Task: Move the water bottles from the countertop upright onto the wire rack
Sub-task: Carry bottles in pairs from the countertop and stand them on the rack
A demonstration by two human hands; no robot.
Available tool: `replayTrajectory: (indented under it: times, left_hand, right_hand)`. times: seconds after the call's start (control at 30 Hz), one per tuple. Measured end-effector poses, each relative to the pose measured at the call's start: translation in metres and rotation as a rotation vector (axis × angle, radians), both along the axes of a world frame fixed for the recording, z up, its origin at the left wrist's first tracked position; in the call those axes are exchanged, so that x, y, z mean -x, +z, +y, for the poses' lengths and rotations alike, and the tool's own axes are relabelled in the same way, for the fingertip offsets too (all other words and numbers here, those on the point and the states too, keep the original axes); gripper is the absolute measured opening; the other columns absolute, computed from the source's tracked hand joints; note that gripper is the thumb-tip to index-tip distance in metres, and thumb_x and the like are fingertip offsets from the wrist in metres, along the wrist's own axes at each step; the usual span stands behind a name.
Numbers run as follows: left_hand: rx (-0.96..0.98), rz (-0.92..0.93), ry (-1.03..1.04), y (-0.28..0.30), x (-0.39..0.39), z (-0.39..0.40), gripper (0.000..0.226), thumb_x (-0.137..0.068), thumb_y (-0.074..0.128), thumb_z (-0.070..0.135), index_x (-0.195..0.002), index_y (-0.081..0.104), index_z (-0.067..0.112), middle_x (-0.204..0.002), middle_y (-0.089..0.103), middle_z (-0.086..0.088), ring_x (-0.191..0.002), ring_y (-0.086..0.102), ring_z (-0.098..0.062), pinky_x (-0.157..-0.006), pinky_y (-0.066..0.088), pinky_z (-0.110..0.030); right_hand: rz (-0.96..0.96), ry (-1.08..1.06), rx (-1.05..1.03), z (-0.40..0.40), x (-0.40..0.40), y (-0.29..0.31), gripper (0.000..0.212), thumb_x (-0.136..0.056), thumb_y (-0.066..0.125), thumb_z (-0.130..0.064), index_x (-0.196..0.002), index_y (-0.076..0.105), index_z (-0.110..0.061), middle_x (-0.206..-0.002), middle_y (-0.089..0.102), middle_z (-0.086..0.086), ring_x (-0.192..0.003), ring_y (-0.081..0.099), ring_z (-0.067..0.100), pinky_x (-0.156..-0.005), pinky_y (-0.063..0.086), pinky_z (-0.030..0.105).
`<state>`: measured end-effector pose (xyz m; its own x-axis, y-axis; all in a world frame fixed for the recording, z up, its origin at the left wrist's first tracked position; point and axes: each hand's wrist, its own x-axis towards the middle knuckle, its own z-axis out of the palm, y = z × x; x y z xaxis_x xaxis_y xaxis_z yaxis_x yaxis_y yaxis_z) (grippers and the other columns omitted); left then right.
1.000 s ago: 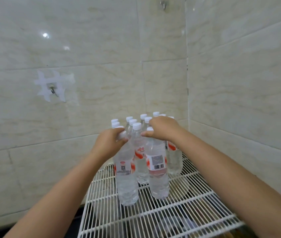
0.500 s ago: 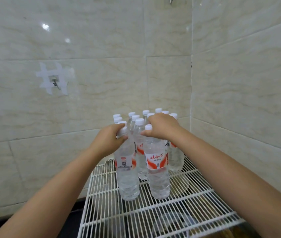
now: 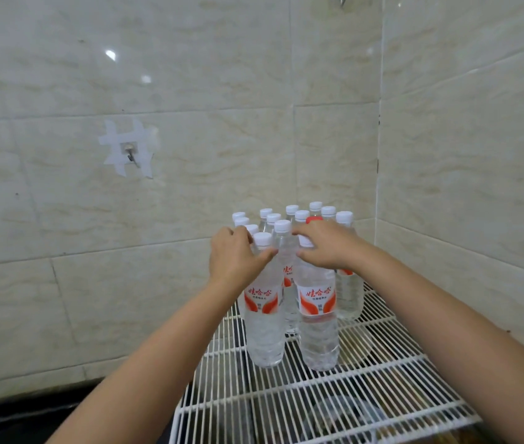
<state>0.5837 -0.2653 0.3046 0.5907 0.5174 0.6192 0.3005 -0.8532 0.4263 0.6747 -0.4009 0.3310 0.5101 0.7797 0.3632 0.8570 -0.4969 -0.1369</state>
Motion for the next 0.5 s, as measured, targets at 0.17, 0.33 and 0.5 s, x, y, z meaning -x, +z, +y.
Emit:
replayTrajectory:
  times: [0.17,0.33,0.5]
  left_hand:
    - [0.005,0.037,-0.375,0.01,0.004,0.007,0.036,-0.084,0.058,0.014,-0.12,0.055,0.009,-0.121,0.061,-0.012,-0.107,0.055,-0.026,-0.079,0.038,-0.022]
    - [-0.035,-0.053,-0.204,0.006,0.004,0.008,0.029,-0.083,0.061,0.02,-0.105,0.061,0.002,-0.104,0.067,-0.019,-0.095,0.06,-0.032,-0.08,0.047,-0.038]
    - [-0.01,-0.188,-0.239,-0.005,-0.002,0.004,0.029,-0.082,0.063,0.018,-0.107,0.062,0.004,-0.105,0.068,-0.017,-0.095,0.061,-0.032,-0.078,0.045,-0.033]
  right_hand:
    - [0.092,0.077,0.02,-0.01,0.0,0.002,0.038,-0.086,0.048,-0.016,-0.125,0.047,-0.019,-0.115,0.059,0.011,-0.086,0.05,0.019,-0.069,0.036,0.027]
    - [0.085,0.066,0.0,-0.002,0.0,0.005,0.03,-0.087,0.051,-0.018,-0.116,0.054,-0.01,-0.109,0.061,0.014,-0.091,0.052,0.023,-0.071,0.034,0.027]
    - [0.098,0.057,-0.064,0.009,-0.003,0.002,0.032,-0.088,0.053,-0.019,-0.118,0.053,-0.008,-0.107,0.061,0.016,-0.102,0.053,0.028,-0.071,0.03,0.025]
